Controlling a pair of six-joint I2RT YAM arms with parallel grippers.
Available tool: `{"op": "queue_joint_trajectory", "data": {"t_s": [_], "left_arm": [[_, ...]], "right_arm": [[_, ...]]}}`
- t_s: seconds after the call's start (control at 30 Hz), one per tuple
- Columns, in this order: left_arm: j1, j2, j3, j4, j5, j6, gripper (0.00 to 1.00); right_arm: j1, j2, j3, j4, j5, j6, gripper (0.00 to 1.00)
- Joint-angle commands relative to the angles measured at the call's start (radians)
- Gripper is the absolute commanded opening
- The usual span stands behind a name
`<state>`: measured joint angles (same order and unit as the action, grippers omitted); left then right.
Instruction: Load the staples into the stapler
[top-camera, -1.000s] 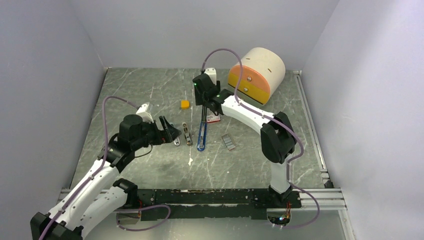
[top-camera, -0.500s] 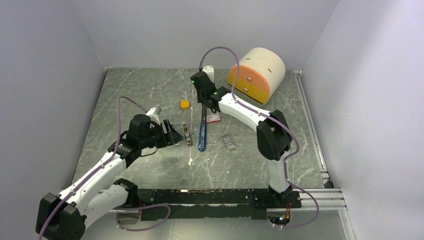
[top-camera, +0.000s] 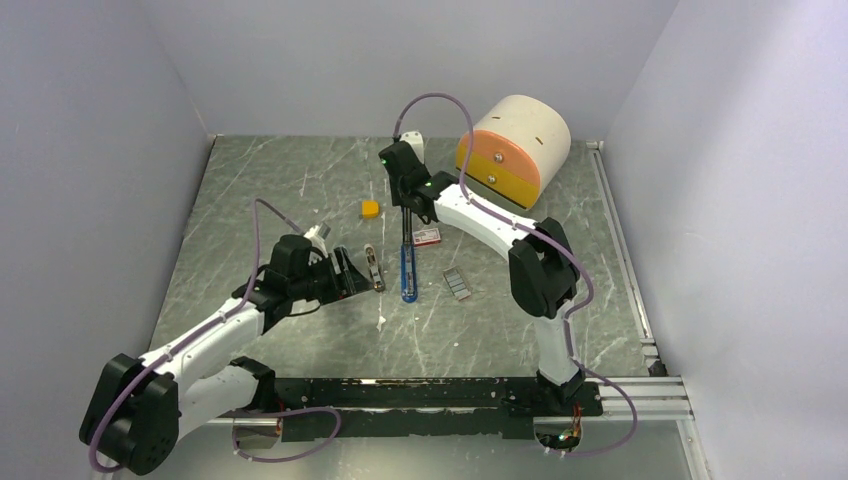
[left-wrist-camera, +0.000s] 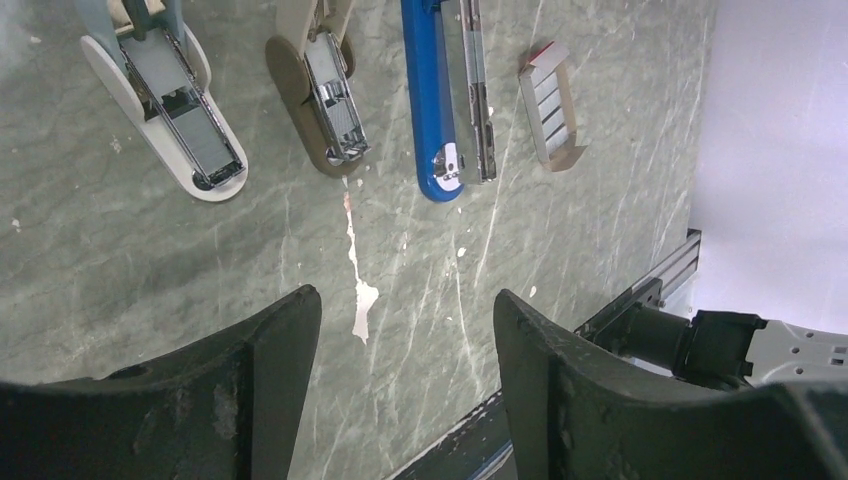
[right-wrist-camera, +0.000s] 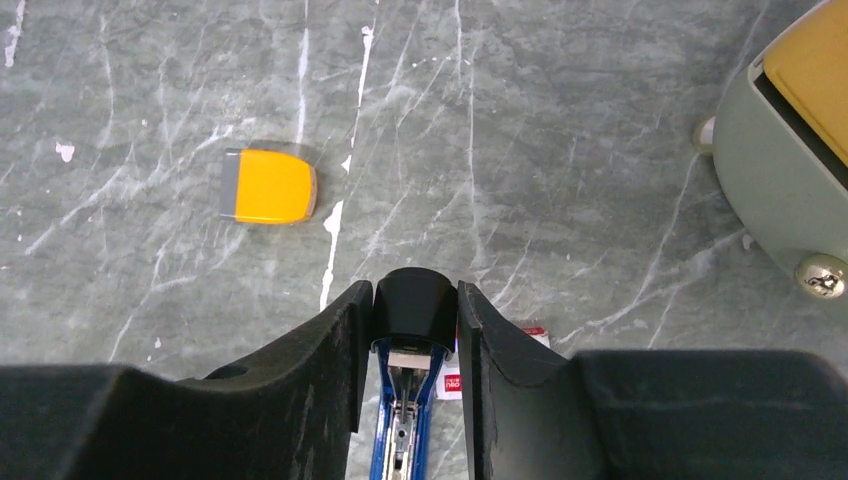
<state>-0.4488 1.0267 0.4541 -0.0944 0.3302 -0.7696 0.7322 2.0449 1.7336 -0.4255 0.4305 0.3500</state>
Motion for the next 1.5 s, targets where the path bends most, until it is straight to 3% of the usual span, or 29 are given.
{"op": "queue_joint_trajectory", "data": {"t_s": [0.0,0.1,0.33,0.4,0.57,0.77,0.9,1.17,1.47], "left_arm": [[-0.005,-0.012,-0.032,0.087,0.017,-0.013,0.68],[-0.010,-0.011,-0.029,0.082,-0.010,0.006,0.67],[-0.047,0.026,-0.055,0.162,-0.004,-0.050,0.64],[-0.069,0.053,-0.063,0.193,-0.009,-0.082,0.59],[-0.159,0.110,-0.074,0.265,-0.089,-0.138,0.46],[-0.283,0.231,-0.044,0.354,-0.168,-0.193,0.44],[-0.350,0.310,-0.002,0.362,-0.265,-0.229,0.37],[-0.382,0.383,0.046,0.386,-0.366,-0.268,0.34],[-0.391,0.499,0.046,0.515,-0.356,-0.282,0.28]], "right_arm": [[-0.006,0.018,0.030,-0.006,-0.011,-0.012,0.34],[-0.007,0.004,0.015,0.006,-0.016,-0.014,0.27],[0.004,-0.110,-0.120,0.097,-0.013,0.006,0.25],[0.012,-0.141,-0.163,0.124,-0.014,0.013,0.25],[0.030,-0.186,-0.234,0.155,0.000,0.027,0.25],[0.052,-0.193,-0.241,0.143,0.024,0.027,0.25],[0.070,-0.202,-0.244,0.128,0.053,0.031,0.25],[0.096,-0.223,-0.262,0.112,0.079,0.034,0.25],[0.109,-0.246,-0.276,0.093,0.069,0.051,0.25]]}}
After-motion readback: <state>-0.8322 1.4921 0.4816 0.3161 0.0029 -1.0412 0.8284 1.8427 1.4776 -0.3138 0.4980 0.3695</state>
